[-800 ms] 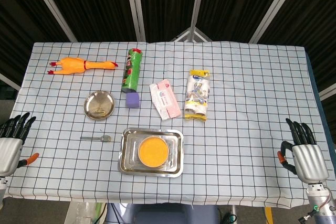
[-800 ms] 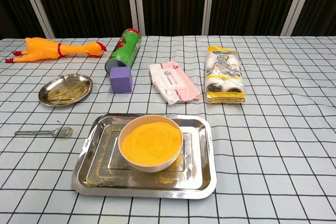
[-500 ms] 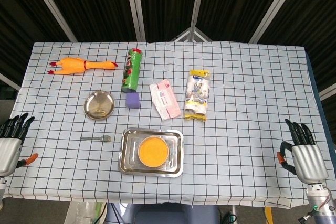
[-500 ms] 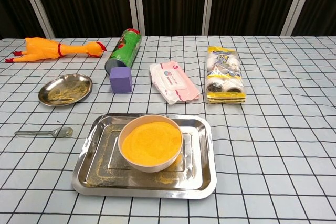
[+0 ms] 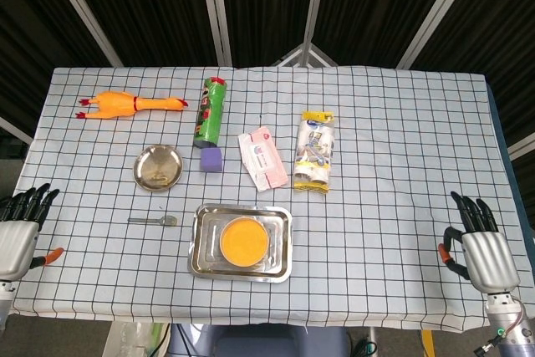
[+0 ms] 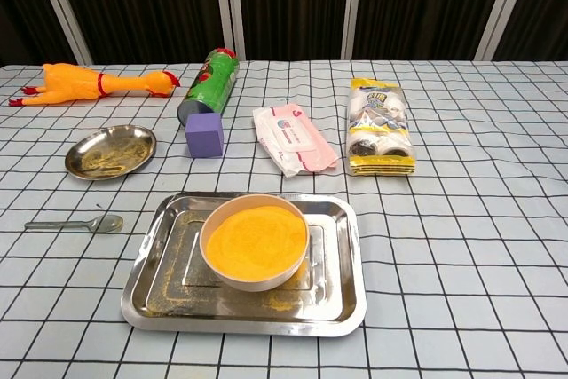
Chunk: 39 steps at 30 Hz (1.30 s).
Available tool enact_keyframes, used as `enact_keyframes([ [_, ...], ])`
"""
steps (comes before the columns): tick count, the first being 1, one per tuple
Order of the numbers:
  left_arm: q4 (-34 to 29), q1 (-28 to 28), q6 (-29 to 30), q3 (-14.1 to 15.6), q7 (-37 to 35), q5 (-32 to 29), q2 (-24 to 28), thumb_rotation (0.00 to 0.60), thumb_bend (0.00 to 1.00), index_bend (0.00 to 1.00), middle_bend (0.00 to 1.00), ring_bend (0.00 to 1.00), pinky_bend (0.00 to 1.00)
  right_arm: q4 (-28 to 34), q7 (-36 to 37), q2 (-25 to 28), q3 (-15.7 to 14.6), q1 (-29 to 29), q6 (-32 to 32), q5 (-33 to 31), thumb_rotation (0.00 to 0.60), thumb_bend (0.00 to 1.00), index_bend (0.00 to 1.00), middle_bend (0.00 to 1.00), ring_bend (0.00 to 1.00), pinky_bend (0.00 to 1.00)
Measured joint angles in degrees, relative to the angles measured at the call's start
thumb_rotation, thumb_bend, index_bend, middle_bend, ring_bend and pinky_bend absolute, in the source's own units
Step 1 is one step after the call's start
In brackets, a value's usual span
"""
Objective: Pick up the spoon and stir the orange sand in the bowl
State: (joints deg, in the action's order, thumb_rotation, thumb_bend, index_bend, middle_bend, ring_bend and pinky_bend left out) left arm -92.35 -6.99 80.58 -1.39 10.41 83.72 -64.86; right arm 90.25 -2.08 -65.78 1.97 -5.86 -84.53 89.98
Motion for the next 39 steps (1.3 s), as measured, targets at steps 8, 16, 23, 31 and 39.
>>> enact_keyframes([
  [8, -1.7, -1.7, -3.2, -0.8, 3.3, -2.8, -0.9, 0.6, 0.28, 0.44, 0.07, 0.04, 0.09, 0.5, 0.5, 0.0, -0.2, 0.0, 0.0, 0.2, 0.6, 0.43, 0.0, 0.0, 0.0, 0.0],
  [16, -1.1, -5.4, -8.5, -2.5, 10.8, -8.5, -5.4, 0.6, 0.35, 0.5, 0.09, 0.04, 0.09, 1.0, 1.0, 0.1, -0.4, 0.0, 0.3, 0.3, 0.6, 0.43, 0.0, 0.0, 0.0, 0.0],
  [23, 2.8, -9.3, -11.6, -4.1, 19.6, -13.9, -13.9, 0.6, 0.41, 0.49, 0.09, 0.04, 0.09, 1.4, 1.9, 0.4, -0.4, 0.0, 0.6, 0.0, 0.6, 0.43, 0.0, 0.0, 0.0, 0.0],
  [31, 6.4, -12.0, -13.2, -5.1, 24.6, -18.4, -19.3, 0.6, 0.43, 0.5, 0.09, 0.04, 0.09, 1.7, 2.8, 0.6, -0.3, -0.1, 0.9, -0.4, 0.6, 0.43, 0.0, 0.0, 0.0, 0.0],
  [39, 7.5, -13.9, -13.3, -6.0, 26.6, -20.8, -22.2, 0.6, 0.46, 0.5, 0.09, 0.04, 0.09, 2.9, 2.8, 0.8, -0.2, -0.3, 1.4, -0.7, 0.6, 0.43, 0.0, 0.0, 0.0, 0.0],
])
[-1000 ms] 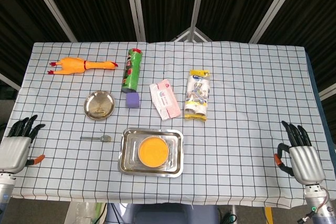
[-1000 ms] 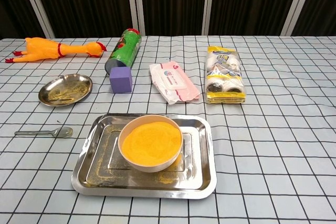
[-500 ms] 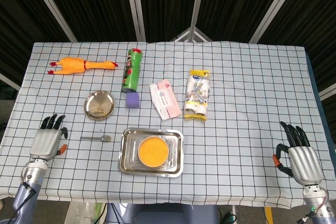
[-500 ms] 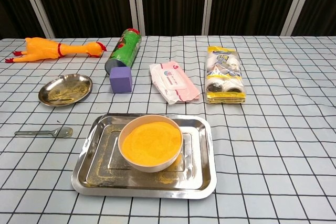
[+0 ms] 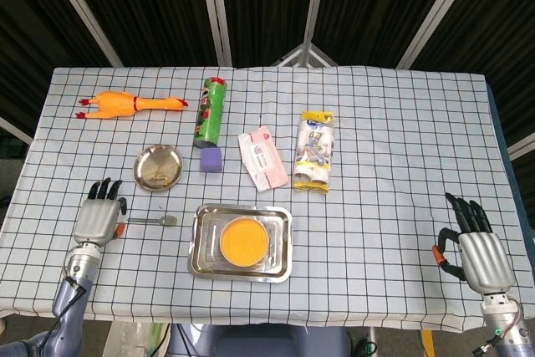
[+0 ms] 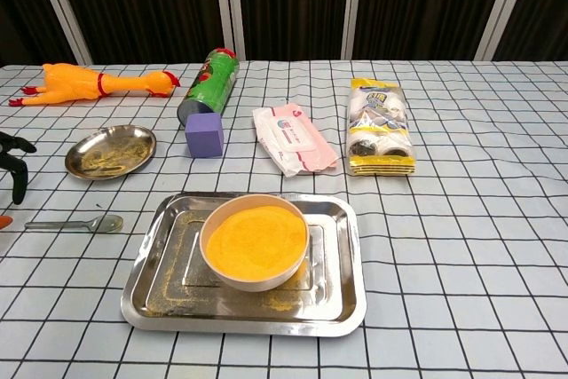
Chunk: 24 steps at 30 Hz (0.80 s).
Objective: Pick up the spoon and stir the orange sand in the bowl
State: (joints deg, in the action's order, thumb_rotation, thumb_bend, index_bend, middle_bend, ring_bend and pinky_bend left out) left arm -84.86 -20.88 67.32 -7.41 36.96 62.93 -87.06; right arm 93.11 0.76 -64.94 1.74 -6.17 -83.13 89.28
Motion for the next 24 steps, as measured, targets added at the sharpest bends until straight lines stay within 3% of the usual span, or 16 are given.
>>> enact_keyframes([
  [24, 3.2, -2.4, 0.1, 0.9, 3.1, -4.7, -5.9, 0.6, 0.55, 0.49, 0.1, 0.04, 0.09, 1.0, 1.3, 0.4, 0.0, 0.0, 0.5, -0.6, 0.6, 0.43, 0.0, 0.0, 0.0, 0.0],
])
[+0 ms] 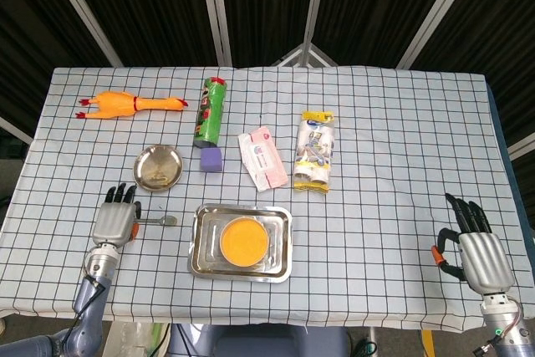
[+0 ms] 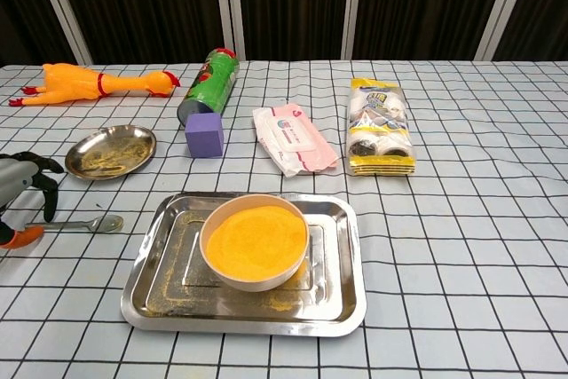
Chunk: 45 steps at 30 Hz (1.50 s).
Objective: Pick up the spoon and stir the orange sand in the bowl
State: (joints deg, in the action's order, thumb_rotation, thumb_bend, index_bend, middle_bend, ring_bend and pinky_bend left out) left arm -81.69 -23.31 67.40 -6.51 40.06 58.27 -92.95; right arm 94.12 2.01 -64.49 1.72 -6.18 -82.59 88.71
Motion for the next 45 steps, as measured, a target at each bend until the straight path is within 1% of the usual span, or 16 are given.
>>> enact_keyframes([
  [10, 0.9, -0.2, 0.1, 0.6, -0.5, -0.5, -0.7, 0.6, 0.55, 0.47, 0.1, 0.04, 0.09, 0.2, 0.1, 0.1, 0.0, 0.0, 0.2, -0.2, 0.6, 0.43, 0.0, 0.0, 0.0, 0.0],
  [17, 1.4, -0.1, 0.2, 1.1, -1.4, -0.2, -1.0, 0.6, 0.57, 0.51, 0.13, 0.05, 0.09, 0.4, 0.3, 0.2, 0.0, 0.0, 0.2, -0.3, 0.6, 0.43, 0.0, 0.0, 0.0, 0.0],
  [24, 0.9, 0.3, 1.3, 2.1, -3.7, 3.4, -0.6, 0.6, 0.58, 0.53, 0.14, 0.05, 0.09, 0.5, 0.4, 0.2, 0.0, 0.1, 0.2, -0.4, 0.6, 0.43, 0.0, 0.0, 0.0, 0.0],
  [30, -3.1, 0.2, 2.8, 2.0, -3.9, 5.2, 1.5, 0.6, 0.58, 0.53, 0.14, 0.05, 0.09, 0.6, 0.4, 0.3, 0.0, 0.1, 0.1, -0.3, 0.6, 0.43, 0.0, 0.0, 0.0, 0.0],
  [36, -7.4, -0.3, 3.7, 1.3, -2.3, 5.7, 3.6, 0.6, 0.58, 0.53, 0.14, 0.05, 0.09, 0.6, 0.7, 0.4, 0.2, 0.1, 0.0, -0.5, 0.6, 0.43, 0.0, 0.0, 0.0, 0.0],
  [39, -9.3, -0.9, 3.7, 0.9, -0.4, 5.4, 4.0, 0.6, 0.58, 0.53, 0.14, 0.05, 0.09, 0.5, 0.6, 0.3, 0.3, 0.1, -0.2, -0.4, 0.6, 0.43, 0.0, 0.0, 0.0, 0.0],
  [45, -14.6, -3.3, 3.5, -0.3, 7.3, 3.5, 3.7, 0.6, 0.58, 0.53, 0.14, 0.05, 0.09, -0.2, 0.8, 0.0, 0.7, 0.2, -1.0, -0.3, 0.6, 0.43, 0.0, 0.0, 0.0, 0.0],
])
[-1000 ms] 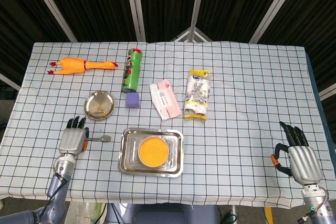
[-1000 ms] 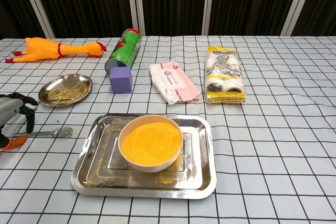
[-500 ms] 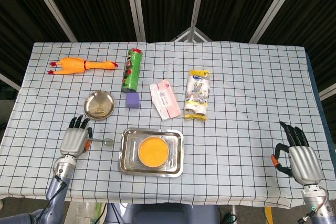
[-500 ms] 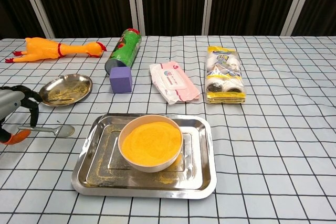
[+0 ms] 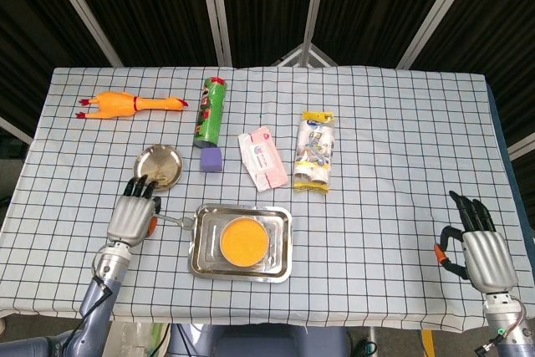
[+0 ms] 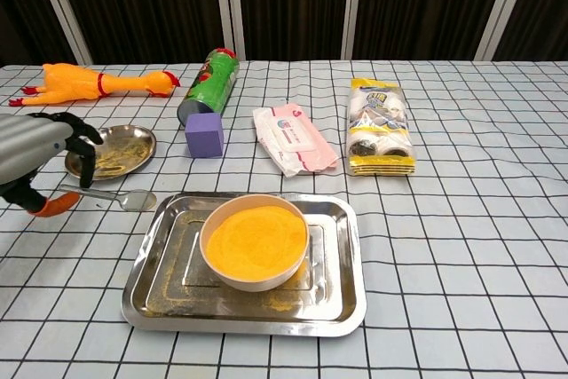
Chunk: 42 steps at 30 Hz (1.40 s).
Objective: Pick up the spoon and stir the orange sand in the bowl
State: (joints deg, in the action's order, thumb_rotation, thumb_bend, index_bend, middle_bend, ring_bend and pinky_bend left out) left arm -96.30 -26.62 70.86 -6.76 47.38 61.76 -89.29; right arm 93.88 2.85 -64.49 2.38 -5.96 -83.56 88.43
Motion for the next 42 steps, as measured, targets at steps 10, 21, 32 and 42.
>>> enact_keyframes([
  [10, -4.9, -6.4, 0.8, -3.7, 12.9, -8.2, -7.5, 0.6, 0.58, 0.53, 0.14, 0.05, 0.09, -0.7, 1.2, -0.2, 1.2, -0.1, 1.0, -3.1, 0.6, 0.43, 0.0, 0.0, 0.0, 0.0],
  [21, -3.9, -13.5, 3.1, -6.9, 23.8, -15.5, -15.0, 0.6, 0.58, 0.51, 0.14, 0.05, 0.09, -0.3, 3.2, 0.1, 2.0, -0.1, 1.6, -4.9, 0.6, 0.43, 0.0, 0.0, 0.0, 0.0],
  [32, -3.0, -16.3, 5.6, -6.2, 27.6, -19.5, -18.2, 0.6, 0.55, 0.46, 0.12, 0.05, 0.09, -0.2, 5.2, 0.7, 2.4, 0.0, 2.1, -5.9, 0.6, 0.43, 0.0, 0.0, 0.0, 0.0],
  [42, -6.6, -16.4, 6.8, -5.8, 26.3, -19.2, -14.9, 0.6, 0.43, 0.37, 0.1, 0.05, 0.09, 0.1, 4.9, 0.7, 2.4, -0.1, 2.3, -5.9, 0.6, 0.43, 0.0, 0.0, 0.0, 0.0],
])
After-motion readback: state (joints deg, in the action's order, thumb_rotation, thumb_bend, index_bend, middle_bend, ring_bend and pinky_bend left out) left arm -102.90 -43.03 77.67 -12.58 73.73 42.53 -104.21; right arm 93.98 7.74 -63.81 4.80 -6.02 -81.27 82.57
